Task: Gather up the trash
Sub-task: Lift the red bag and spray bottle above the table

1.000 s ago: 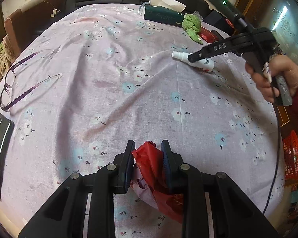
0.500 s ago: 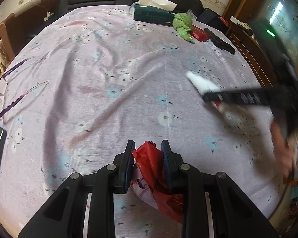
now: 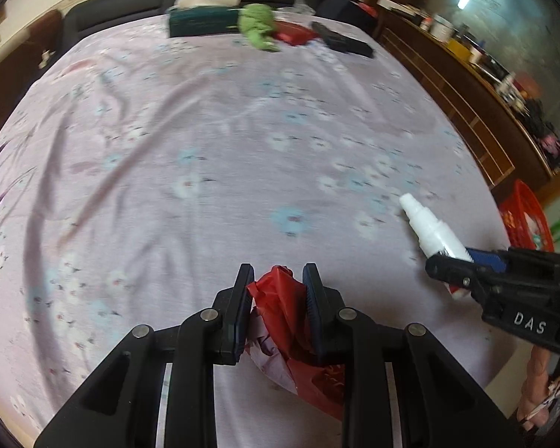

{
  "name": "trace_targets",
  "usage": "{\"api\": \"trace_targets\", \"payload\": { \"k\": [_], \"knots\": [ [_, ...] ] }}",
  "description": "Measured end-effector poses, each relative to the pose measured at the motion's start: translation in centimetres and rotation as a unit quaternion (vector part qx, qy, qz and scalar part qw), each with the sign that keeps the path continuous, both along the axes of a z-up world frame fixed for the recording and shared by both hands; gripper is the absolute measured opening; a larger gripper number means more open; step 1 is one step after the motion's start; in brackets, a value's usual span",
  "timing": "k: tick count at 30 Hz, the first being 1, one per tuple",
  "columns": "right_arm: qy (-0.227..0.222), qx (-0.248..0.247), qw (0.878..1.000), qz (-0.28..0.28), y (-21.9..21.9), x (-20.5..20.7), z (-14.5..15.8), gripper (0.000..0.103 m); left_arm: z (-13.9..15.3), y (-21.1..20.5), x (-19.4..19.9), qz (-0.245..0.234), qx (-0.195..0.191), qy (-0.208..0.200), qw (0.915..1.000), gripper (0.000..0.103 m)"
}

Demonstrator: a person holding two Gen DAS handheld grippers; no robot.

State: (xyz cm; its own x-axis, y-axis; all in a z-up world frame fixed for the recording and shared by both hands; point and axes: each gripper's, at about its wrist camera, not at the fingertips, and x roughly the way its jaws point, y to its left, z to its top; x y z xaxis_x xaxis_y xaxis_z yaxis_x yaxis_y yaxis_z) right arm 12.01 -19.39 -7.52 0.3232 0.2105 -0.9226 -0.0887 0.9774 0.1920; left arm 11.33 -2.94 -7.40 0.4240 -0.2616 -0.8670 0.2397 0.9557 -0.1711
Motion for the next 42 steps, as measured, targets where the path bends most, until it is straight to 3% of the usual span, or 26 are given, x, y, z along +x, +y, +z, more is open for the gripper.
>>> {"api": "trace_targets", "payload": {
  "k": [8, 17, 42],
  "knots": [
    [0.013, 0.004, 0.998, -0.06, -4.6, -4.8, 0.3, 0.032, 2.1, -4.9, -1.8, -0.048, 0.0, -0.02, 0.9987, 0.025],
    [-0.029, -0.036, 0.995, -0.087, -7.6, -7.2, 3.0, 0.032, 3.8, -9.0, -3.0, -0.089, 0.007, -0.043, 0.9951, 0.025],
    [-0.089, -0.051, 0.99, -0.102, -10.7, -8.2, 6.9, 0.032, 7.0, -11.9, -3.7, -0.108, 0.016, -0.088, 0.9901, 0.025]
  ]
}}
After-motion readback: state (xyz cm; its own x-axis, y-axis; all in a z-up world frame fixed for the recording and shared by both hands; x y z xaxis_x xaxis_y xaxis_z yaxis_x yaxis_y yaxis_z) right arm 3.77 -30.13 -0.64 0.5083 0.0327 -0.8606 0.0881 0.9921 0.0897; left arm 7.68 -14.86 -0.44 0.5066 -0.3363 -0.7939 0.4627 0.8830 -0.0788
